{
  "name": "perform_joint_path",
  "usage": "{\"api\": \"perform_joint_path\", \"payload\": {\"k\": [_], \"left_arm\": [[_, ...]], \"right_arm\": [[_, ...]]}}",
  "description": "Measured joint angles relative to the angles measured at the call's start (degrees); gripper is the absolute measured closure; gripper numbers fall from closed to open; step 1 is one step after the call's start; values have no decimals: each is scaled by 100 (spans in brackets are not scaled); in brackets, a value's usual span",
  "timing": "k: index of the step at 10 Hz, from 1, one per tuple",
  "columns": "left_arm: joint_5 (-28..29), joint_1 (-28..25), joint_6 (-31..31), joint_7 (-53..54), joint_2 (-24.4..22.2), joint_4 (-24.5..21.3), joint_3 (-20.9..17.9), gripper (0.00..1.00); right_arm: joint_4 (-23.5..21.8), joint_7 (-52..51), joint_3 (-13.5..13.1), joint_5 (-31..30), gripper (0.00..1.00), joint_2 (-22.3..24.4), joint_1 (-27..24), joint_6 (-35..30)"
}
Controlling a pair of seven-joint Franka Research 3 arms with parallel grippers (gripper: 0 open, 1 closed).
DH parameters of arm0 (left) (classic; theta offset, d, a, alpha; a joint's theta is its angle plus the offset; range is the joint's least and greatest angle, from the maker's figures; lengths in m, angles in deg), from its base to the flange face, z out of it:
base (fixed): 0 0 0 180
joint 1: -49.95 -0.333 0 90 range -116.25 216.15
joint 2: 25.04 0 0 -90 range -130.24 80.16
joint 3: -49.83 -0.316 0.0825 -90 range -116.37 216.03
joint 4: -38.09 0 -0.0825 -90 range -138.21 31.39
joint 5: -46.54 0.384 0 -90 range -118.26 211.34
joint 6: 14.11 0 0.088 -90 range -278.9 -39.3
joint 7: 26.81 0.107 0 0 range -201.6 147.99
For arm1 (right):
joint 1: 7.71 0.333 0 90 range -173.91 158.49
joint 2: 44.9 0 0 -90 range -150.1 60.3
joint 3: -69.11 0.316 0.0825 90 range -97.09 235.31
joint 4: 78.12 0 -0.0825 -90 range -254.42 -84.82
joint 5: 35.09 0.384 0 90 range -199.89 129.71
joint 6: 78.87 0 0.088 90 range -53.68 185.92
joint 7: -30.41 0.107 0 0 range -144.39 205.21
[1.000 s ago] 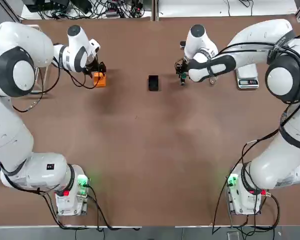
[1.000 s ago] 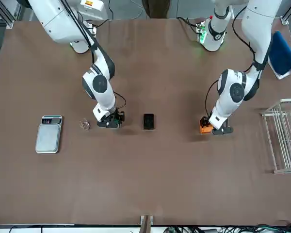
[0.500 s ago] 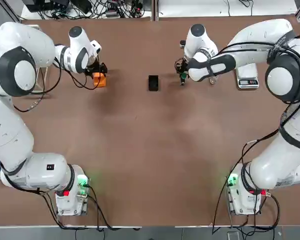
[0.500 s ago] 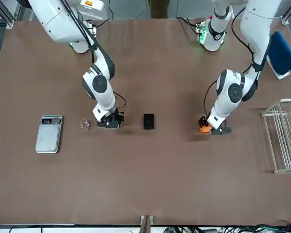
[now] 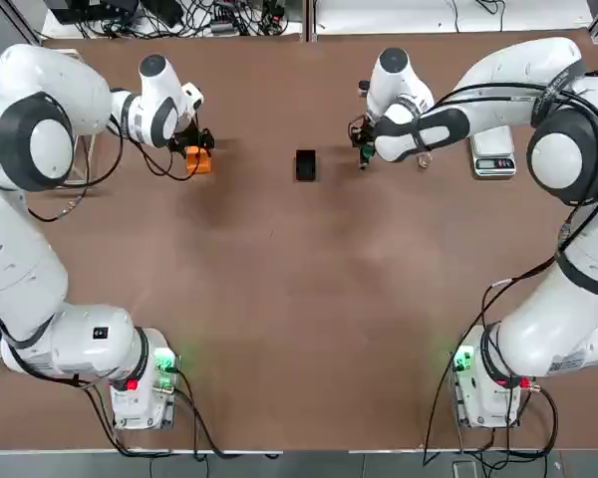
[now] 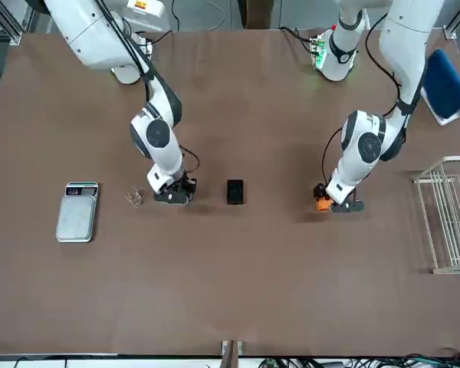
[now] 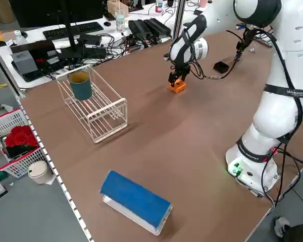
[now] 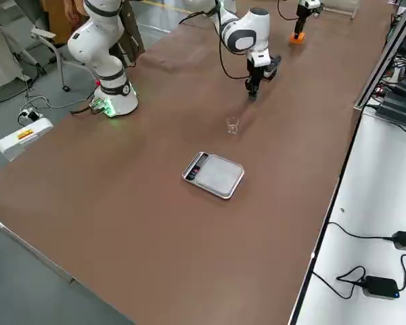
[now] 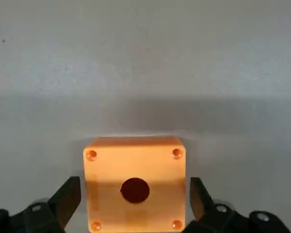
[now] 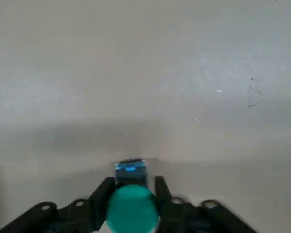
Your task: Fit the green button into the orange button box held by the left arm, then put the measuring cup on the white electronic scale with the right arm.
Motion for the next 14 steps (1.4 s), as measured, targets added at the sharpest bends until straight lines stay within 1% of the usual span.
{"api": "perform_joint_path", "payload": {"k": [3,4,5,7,8,9,11,12,14], "left_arm": [[57,0,0,0,110,-1,0,2],[127,-2,-1,0,145,-1,-1,4],[171,-3,-4,0,171,0,-1,4],[176,-3,-15,0,192,2,-1,8],[177,-9,-20,0,192,12,-3,13],[177,-25,-20,0,191,37,-7,14],[179,-50,-1,0,171,119,-13,14],[179,-56,118,0,123,192,-14,14],[180,-61,744,0,-94,504,-14,14]], "right_arm": [[110,0,23,0,63,-28,0,-14],[189,-1,48,-1,63,-31,0,-119],[384,-1,133,-2,63,-35,-10,-437],[1137,6,476,-2,63,-28,-21,-1424],[1513,22,646,9,63,-21,-23,-1774],[1793,92,789,27,63,-19,-19,-1946],[2081,197,988,40,63,-91,36,-1985],[2250,226,1050,41,63,-228,152,-1984],[2611,278,1064,32,63,-601,526,-1981]]}}
